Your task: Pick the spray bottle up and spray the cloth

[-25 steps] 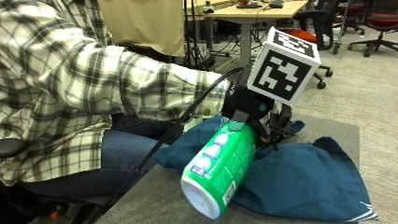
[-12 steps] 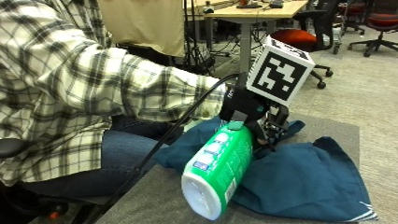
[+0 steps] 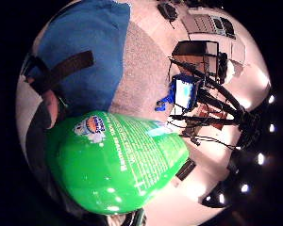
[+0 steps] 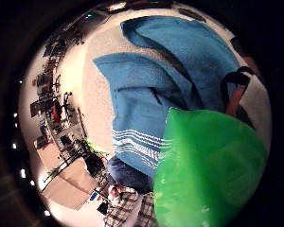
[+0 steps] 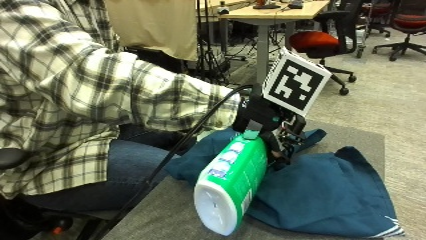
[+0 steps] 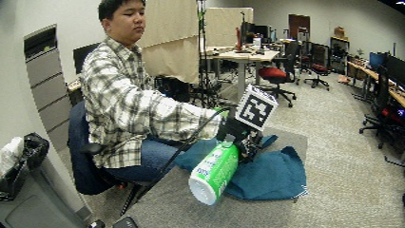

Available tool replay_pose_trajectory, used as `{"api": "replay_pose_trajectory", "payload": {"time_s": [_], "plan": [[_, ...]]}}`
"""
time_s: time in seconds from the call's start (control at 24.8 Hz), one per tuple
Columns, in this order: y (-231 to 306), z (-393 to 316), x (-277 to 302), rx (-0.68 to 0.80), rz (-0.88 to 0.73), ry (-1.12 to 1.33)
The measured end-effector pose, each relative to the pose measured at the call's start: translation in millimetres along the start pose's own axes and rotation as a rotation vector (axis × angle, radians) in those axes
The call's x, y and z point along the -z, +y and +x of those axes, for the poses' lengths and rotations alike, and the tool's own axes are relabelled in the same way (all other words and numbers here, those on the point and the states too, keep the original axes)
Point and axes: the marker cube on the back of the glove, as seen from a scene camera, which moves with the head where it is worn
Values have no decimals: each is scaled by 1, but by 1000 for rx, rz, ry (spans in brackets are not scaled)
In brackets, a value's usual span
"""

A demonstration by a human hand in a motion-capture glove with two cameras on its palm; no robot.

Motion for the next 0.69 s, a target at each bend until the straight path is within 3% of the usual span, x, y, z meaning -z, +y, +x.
{"api": "replay_pose_trajectory", "payload": {"time_s": [0.36, 0.69], "plan": [[5, -3, 5, 38, 23, -50], [29, 10, 55, 162, 233, -511]]}}
